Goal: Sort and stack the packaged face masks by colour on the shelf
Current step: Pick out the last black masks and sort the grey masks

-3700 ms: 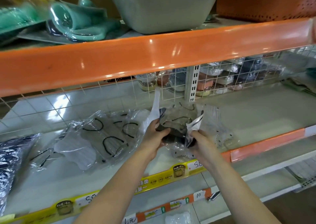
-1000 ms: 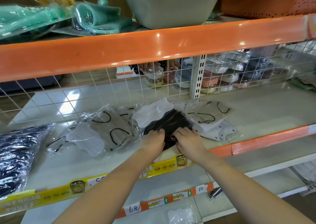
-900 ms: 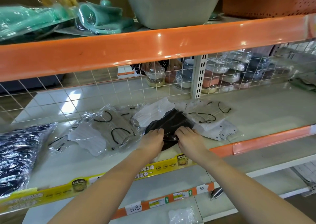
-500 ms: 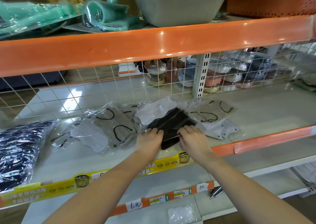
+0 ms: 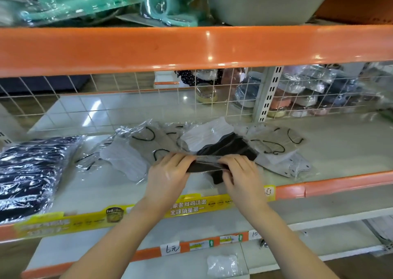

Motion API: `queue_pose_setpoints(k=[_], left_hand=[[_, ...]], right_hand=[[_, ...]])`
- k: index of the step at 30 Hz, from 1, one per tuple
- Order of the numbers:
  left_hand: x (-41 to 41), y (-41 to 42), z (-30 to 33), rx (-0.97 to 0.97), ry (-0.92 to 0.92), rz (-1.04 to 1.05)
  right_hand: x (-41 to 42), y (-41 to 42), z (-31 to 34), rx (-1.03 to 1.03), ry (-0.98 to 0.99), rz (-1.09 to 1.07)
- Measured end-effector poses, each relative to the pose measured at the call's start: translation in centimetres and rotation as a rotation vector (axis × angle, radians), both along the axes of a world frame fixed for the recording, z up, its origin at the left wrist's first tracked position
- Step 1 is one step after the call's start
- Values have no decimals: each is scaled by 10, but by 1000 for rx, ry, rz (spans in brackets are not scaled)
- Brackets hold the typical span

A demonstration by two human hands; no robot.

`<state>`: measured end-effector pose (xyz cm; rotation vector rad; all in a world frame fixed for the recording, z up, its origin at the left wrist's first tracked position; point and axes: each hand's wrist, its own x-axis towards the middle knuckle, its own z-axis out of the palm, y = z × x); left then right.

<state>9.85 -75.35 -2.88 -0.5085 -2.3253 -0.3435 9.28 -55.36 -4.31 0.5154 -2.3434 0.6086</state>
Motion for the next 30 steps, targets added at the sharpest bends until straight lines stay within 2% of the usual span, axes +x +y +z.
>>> queue_pose_setpoints(k=[6, 16, 22, 26, 30], left_hand=[[22, -51, 8, 45, 110, 47], [46, -164, -7, 49, 138, 154], [65, -247, -18, -31, 88, 226], [76, -297, -22, -75, 119, 241], [89, -339, -23, -129, 107, 246]], right_hand=[[8, -49, 11, -24, -11, 111], [15, -156, 5, -18, 52, 251], [21, -234, -1, 22, -3, 324], [26, -281, -6, 104, -79, 353], [32, -323, -6, 163, -64, 352]])
